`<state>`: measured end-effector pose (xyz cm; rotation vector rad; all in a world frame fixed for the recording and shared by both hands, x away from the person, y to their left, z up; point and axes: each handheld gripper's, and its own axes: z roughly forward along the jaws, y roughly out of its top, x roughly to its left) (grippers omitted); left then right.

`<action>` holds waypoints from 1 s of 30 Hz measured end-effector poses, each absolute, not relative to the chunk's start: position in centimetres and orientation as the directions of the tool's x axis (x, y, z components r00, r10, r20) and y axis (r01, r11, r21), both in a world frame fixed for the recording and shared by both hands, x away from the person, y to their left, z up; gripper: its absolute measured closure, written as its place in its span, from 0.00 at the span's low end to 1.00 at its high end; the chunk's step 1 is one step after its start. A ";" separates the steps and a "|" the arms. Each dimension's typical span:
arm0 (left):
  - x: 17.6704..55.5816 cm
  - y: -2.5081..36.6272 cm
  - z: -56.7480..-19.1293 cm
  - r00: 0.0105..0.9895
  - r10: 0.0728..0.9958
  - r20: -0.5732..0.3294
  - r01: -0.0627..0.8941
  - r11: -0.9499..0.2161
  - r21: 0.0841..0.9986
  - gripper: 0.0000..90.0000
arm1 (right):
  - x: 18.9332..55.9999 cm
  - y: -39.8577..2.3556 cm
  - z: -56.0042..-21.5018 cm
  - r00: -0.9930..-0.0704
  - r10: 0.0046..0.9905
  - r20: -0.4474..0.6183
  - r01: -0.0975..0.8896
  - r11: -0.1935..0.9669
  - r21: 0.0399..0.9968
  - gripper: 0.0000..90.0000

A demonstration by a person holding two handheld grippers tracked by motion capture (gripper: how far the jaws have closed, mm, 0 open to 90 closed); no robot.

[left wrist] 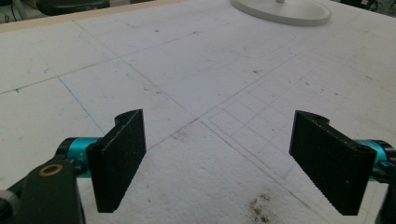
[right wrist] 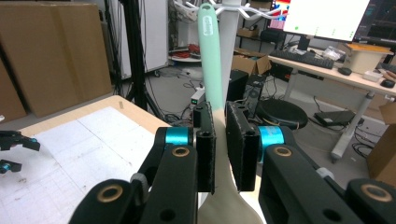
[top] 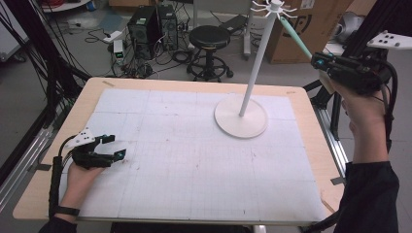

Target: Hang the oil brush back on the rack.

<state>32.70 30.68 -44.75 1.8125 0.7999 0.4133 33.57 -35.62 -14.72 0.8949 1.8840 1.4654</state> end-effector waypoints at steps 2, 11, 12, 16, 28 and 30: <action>32.7 30.7 -44.8 0.715 0.693 -0.094 0.325 -0.211 0.922 0.21 | 33.7 -35.6 -14.9 -0.603 0.796 -0.043 0.158 0.172 0.972 0.92; 32.7 30.6 -44.8 0.714 0.693 -0.094 0.326 -0.211 0.922 0.21 | 33.9 -35.7 -15.3 -0.587 0.809 -0.038 0.173 0.171 0.970 0.92; 32.7 30.7 -44.7 0.715 0.693 -0.092 0.325 -0.214 0.921 0.21 | 33.9 -35.8 -15.3 -0.588 0.808 -0.036 0.174 0.170 0.970 0.92; 32.7 30.6 -44.7 0.714 0.694 -0.093 0.325 -0.211 0.922 0.21 | 34.2 -35.7 -15.4 -0.586 0.810 -0.033 0.181 0.171 0.968 0.92; 32.7 30.7 -44.7 0.716 0.692 -0.093 0.325 -0.213 0.921 0.21 | 34.7 -34.4 -16.5 -0.606 0.794 -0.047 0.195 0.205 0.959 0.60; 32.7 30.7 -44.7 0.716 0.692 -0.094 0.325 -0.211 0.922 0.21 | 34.7 -34.2 -17.2 -0.616 0.786 -0.045 0.190 0.204 0.960 0.55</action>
